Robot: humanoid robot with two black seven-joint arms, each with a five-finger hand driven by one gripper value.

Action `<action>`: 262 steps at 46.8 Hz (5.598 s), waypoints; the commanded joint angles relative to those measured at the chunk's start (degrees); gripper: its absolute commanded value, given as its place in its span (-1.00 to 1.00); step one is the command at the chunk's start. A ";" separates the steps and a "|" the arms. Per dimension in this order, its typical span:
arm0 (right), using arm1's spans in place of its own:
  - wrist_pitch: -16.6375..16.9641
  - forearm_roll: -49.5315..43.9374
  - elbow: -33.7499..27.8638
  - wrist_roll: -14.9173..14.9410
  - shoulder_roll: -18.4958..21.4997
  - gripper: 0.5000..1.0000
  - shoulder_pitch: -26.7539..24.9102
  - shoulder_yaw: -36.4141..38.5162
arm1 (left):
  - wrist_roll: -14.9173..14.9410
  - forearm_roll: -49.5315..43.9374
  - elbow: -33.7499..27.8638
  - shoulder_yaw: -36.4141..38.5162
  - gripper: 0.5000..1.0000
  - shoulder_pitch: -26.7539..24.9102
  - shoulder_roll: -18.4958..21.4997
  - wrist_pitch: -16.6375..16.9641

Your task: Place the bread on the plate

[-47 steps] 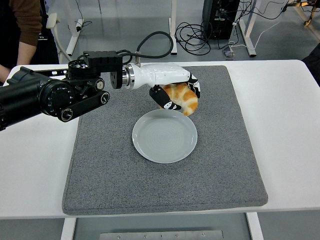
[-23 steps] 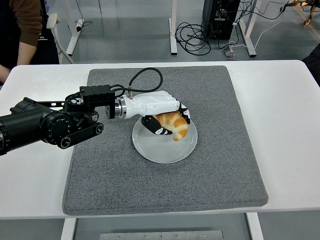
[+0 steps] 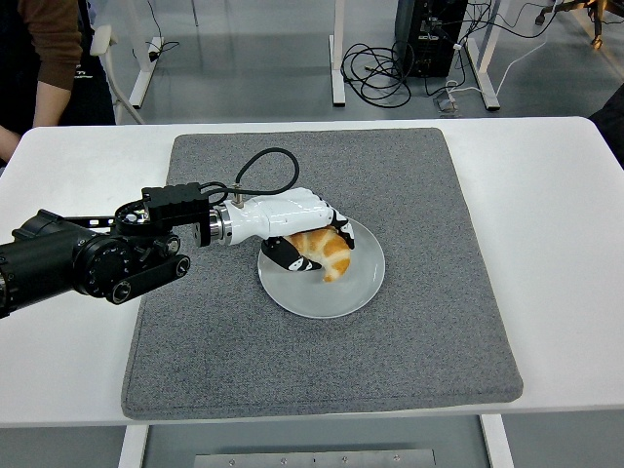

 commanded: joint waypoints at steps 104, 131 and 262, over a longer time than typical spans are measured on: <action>0.00 0.06 0.00 -0.01 0.00 1.00 0.00 0.00 | 0.01 -6.95 0.65 -0.24 0.17 3.29 0.42 1.02; 0.00 0.06 0.00 -0.01 0.00 1.00 0.00 0.00 | 0.01 -10.46 -0.32 -1.03 0.32 2.50 2.88 0.93; 0.00 -0.03 0.00 -0.01 0.00 1.00 0.00 0.00 | 6.01 -59.42 11.20 -28.80 0.87 13.66 5.61 -30.36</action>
